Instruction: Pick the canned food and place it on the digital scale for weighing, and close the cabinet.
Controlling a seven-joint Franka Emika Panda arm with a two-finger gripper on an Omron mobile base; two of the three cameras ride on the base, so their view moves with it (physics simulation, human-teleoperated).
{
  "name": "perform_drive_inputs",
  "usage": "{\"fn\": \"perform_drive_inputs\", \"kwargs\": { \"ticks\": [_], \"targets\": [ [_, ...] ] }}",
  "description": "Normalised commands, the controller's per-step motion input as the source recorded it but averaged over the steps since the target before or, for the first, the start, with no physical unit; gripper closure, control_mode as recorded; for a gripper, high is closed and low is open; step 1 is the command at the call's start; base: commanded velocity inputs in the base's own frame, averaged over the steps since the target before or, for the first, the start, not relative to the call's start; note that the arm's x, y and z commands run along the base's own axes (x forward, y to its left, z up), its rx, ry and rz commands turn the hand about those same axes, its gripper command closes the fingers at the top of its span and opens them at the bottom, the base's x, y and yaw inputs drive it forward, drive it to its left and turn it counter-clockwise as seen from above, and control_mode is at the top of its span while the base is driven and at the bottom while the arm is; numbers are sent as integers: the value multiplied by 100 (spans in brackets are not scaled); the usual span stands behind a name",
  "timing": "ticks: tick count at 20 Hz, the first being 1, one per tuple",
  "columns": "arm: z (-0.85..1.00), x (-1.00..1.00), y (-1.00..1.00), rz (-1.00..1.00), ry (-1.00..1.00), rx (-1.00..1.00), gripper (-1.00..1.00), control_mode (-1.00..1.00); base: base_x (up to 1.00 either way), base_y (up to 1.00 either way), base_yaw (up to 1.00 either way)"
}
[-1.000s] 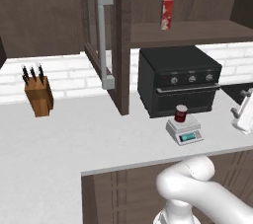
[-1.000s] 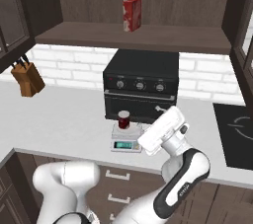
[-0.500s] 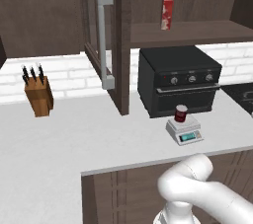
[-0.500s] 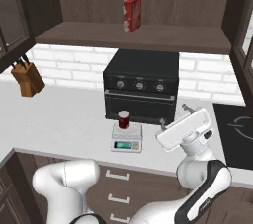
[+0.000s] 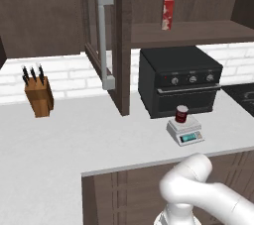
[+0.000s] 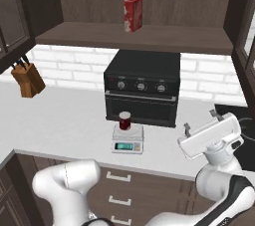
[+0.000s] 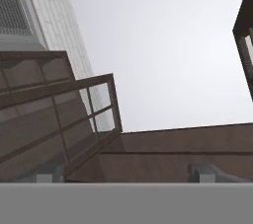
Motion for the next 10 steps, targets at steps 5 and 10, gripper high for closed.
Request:
{"fn": "perform_drive_inputs", "kwargs": {
  "ticks": [5, 10],
  "targets": [
    [7, -2, -20, 0, -3, 0, -100, -100, 0, 0, 0],
    [25, 0, -45, 0, 11, 1, -100, -100, 0, 0, 0]
  ]
}}
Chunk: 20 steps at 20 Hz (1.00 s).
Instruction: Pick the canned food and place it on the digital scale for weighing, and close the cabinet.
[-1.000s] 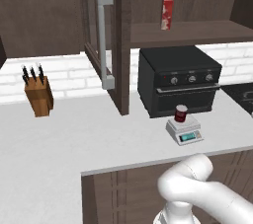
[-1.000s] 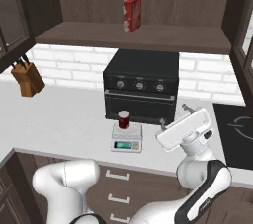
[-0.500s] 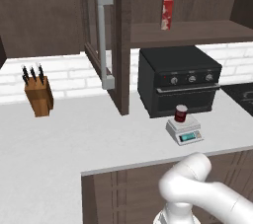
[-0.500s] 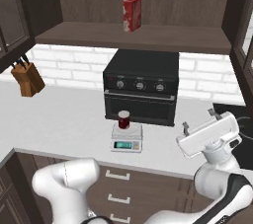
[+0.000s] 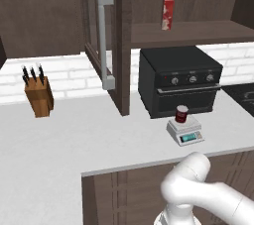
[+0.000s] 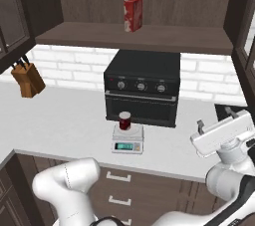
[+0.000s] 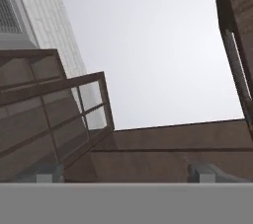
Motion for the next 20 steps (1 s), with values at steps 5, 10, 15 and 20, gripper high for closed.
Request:
{"fn": "perform_drive_inputs", "kwargs": {
  "ticks": [5, 10, 15, 20],
  "targets": [
    [34, 0, -39, 0, 1, 0, -100, -100, 0, 0, 0],
    [9, 2, -52, 0, 0, 1, -100, -100, 0, 0, 0],
    [-3, 8, -67, 0, 0, 5, -100, -100, 0, 0, 0],
    [11, 31, -71, 2, 2, 11, -100, -100, 0, 0, 0]
  ]
}}
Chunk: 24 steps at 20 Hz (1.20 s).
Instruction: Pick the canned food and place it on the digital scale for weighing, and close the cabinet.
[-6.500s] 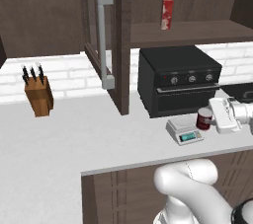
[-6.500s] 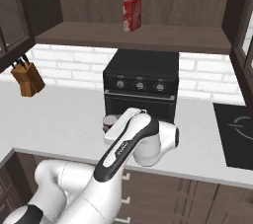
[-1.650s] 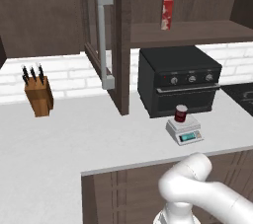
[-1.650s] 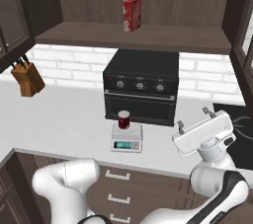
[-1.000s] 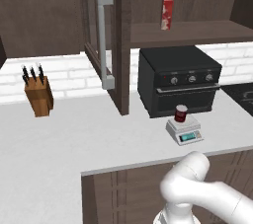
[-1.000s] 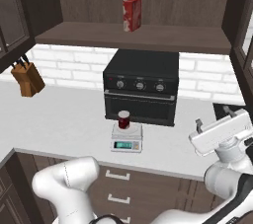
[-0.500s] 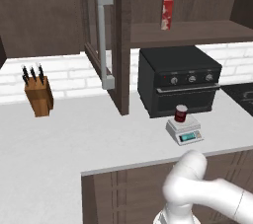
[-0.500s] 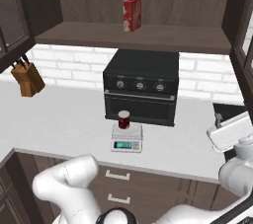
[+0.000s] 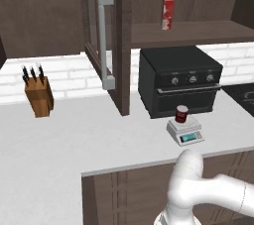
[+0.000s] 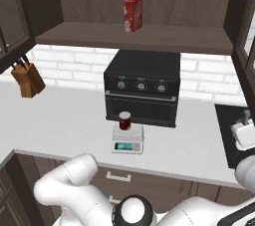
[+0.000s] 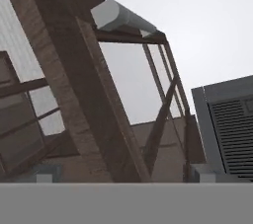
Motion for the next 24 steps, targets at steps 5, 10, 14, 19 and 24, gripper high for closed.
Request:
{"fn": "perform_drive_inputs", "kwargs": {
  "ticks": [5, 10, 14, 19, 24],
  "targets": [
    [1, 25, -44, 7, 3, 6, -100, -100, 0, 0, 0],
    [2, 37, -33, 7, 0, 4, -100, -100, 0, 0, 0],
    [51, 8, -4, 2, -4, 0, -100, -100, 0, 0, 0],
    [94, -30, 14, 0, -11, -11, -100, -100, 0, 0, 0],
    [79, -90, 75, 0, -19, -34, -100, -100, 0, 0, 0]
  ]
}}
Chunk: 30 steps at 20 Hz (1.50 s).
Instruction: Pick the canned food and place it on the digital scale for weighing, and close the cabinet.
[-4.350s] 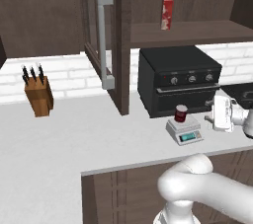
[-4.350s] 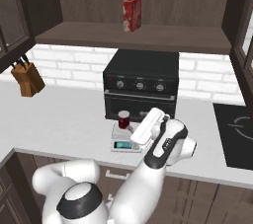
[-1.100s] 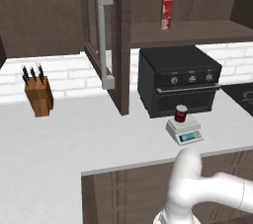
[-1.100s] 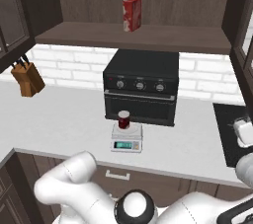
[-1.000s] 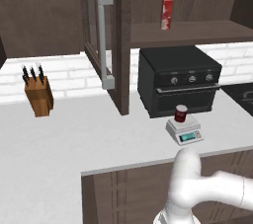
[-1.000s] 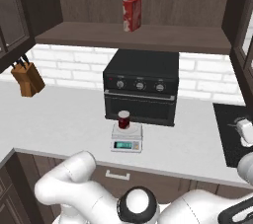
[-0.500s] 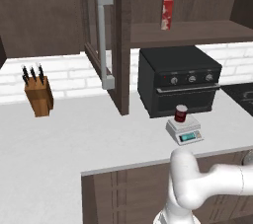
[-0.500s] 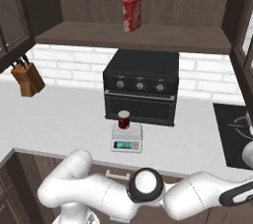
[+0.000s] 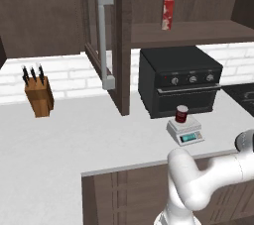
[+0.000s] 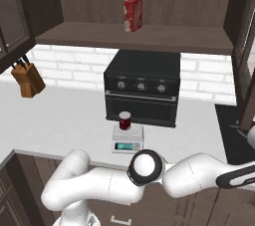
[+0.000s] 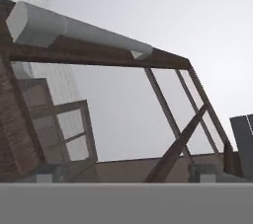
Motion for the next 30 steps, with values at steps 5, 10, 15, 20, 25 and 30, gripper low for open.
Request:
{"fn": "perform_drive_inputs", "kwargs": {
  "ticks": [5, 10, 15, 20, 25, 30],
  "targets": [
    [54, -99, 100, 0, -18, -47, -100, -100, 0, 0, 0],
    [48, -73, 100, -4, 6, -51, -100, -100, 0, 0, 0],
    [12, -51, 100, -6, 23, -58, -100, -100, 0, 0, 0],
    [8, -1, 100, -17, 20, -50, -100, -100, 0, 0, 0],
    [0, 57, 100, -29, 1, -23, -100, -100, 0, 0, 0],
    [-56, 93, 100, -32, 1, -2, -100, -100, 0, 0, 0]
  ]
}}
